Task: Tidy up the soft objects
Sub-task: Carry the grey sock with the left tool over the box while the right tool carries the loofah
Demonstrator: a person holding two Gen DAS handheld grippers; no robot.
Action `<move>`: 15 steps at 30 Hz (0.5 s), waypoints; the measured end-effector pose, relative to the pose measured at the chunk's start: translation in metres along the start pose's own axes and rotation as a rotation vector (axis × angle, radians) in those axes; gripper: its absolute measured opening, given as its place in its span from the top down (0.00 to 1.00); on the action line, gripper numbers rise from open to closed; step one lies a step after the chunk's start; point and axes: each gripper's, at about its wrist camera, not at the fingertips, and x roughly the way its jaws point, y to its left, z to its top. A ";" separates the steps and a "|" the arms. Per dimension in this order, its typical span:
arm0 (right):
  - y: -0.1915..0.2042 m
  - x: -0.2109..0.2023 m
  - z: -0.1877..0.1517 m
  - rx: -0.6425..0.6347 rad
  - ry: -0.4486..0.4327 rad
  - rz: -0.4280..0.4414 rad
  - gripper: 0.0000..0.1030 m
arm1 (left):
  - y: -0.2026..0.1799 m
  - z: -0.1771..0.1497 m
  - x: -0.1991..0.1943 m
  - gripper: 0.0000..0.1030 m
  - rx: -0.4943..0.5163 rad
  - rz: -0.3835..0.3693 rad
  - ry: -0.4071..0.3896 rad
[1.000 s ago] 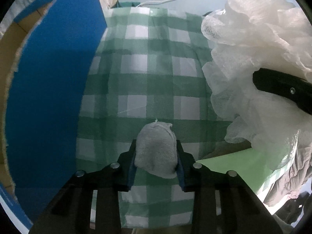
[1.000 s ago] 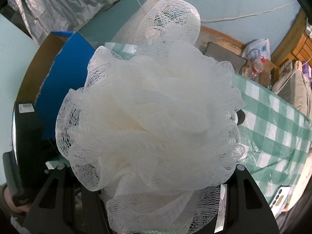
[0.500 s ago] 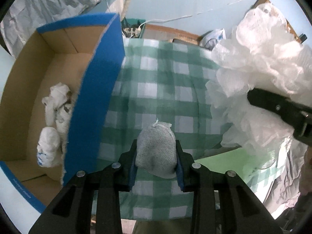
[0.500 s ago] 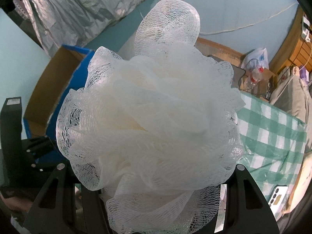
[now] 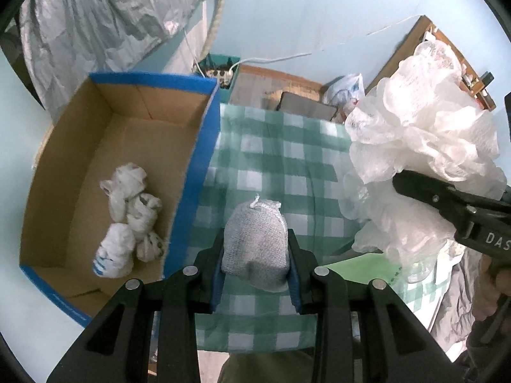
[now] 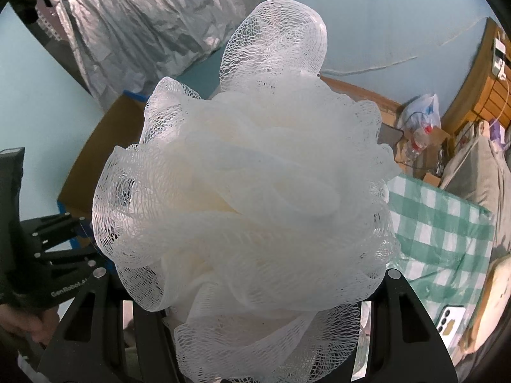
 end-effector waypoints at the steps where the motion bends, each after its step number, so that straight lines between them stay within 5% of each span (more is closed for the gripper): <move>1: 0.002 -0.002 0.001 -0.003 -0.004 0.001 0.44 | 0.001 0.001 -0.001 0.68 -0.001 0.002 -0.006; 15: 0.033 -0.018 0.012 -0.049 -0.033 0.023 0.44 | 0.017 0.011 -0.051 0.68 -0.014 0.015 -0.098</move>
